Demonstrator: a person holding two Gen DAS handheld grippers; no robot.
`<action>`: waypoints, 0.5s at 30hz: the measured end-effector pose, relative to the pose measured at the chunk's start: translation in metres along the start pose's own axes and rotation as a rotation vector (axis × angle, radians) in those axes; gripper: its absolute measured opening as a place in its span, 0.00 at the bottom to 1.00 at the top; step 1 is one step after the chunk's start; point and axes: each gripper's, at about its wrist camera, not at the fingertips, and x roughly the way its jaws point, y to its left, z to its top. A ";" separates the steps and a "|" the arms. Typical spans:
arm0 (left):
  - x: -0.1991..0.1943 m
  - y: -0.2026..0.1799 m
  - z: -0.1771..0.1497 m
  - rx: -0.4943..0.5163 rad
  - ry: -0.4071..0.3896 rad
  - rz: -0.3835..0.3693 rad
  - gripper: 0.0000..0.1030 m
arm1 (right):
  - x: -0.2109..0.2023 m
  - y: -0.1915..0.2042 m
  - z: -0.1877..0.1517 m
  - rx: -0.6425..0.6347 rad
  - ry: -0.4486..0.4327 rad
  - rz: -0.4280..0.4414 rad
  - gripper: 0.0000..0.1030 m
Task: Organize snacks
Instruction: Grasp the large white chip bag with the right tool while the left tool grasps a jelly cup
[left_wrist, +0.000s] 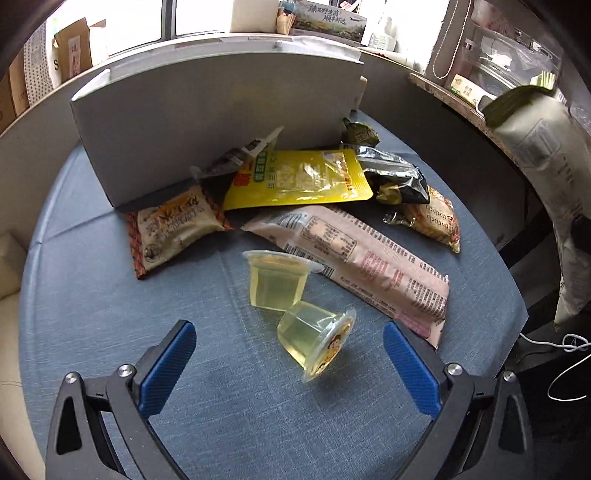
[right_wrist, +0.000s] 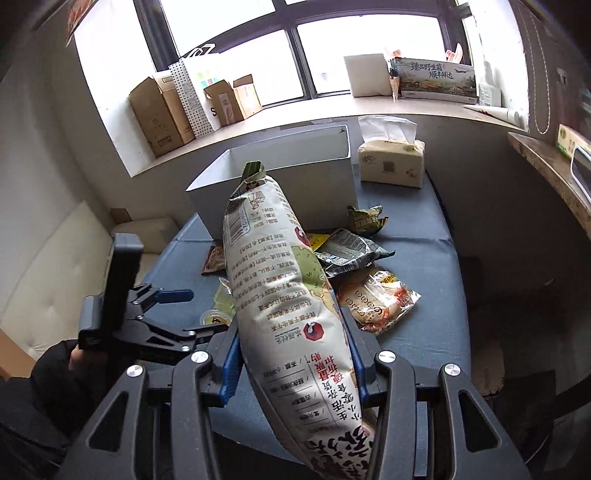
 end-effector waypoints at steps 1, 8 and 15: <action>0.002 0.000 -0.001 -0.001 -0.001 -0.005 0.97 | 0.000 -0.001 0.000 0.000 -0.004 -0.009 0.49; 0.011 -0.005 -0.001 0.054 -0.006 0.029 0.51 | 0.007 0.003 -0.005 0.001 0.007 0.014 0.49; -0.006 0.003 -0.005 0.007 -0.033 -0.022 0.35 | 0.010 0.003 -0.007 0.005 0.010 0.017 0.49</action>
